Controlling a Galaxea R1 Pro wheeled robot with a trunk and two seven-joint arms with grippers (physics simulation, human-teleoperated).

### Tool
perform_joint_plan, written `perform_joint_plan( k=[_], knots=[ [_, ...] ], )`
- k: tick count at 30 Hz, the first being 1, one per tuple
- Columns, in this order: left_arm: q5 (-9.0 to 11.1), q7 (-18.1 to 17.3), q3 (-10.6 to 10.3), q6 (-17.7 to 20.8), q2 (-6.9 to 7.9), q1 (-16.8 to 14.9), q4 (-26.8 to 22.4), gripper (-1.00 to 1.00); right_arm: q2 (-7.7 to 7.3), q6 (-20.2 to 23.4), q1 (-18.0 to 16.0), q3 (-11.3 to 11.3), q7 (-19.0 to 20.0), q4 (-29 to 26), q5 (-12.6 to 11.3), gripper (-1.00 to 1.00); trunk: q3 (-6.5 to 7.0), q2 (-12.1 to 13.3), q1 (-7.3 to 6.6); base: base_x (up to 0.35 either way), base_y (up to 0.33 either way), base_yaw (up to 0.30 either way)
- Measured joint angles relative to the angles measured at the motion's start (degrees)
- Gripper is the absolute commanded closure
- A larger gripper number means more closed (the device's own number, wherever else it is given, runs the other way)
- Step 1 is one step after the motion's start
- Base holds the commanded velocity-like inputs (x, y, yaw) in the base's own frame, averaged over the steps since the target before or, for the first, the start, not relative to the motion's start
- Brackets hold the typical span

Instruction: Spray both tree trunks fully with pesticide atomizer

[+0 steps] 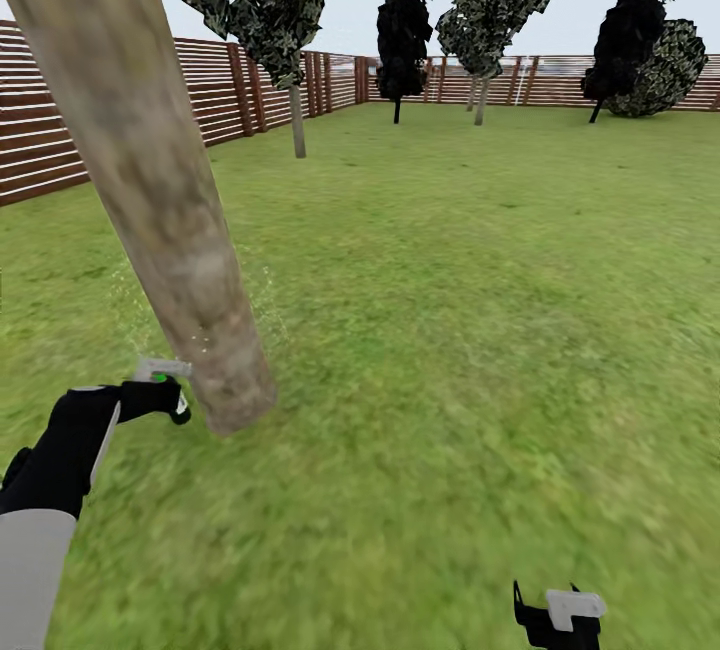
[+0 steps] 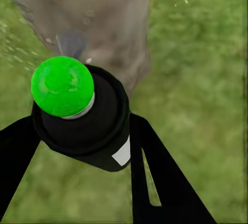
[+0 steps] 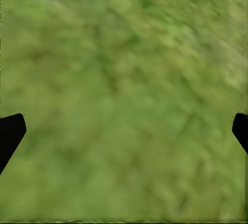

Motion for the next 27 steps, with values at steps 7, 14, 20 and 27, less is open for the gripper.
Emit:
perform_joint_plan(
  k=[7,14,20,27],
  knots=[
    [0.13,-0.16,2.71,3.51,3.57,-4.87,-0.14,1.00,0.02,0.07,0.00,0.00,0.00,0.00,0.00,-1.00,0.00,0.00,0.00,-0.010,0.000,0.000],
    [0.04,-2.60,2.26,8.98,4.07,-9.01,-4.14,1.00,0.05,0.07,0.00,0.01,0.00,0.00,0.00,-1.00,0.00,0.00,0.00,0.000,0.000,0.000],
    [-2.07,-4.08,2.15,8.57,4.13,-6.17,-3.71,1.00,0.16,0.00,0.00,0.00,0.00,0.00,0.00,-1.00,-0.01,0.00,0.01,0.000,0.000,0.193],
    [-4.33,-3.88,1.89,8.56,3.63,-4.96,-3.75,1.00,0.09,0.05,0.00,0.01,0.00,0.00,0.00,-1.00,0.00,0.00,0.00,0.064,-0.112,0.032]
  ],
)
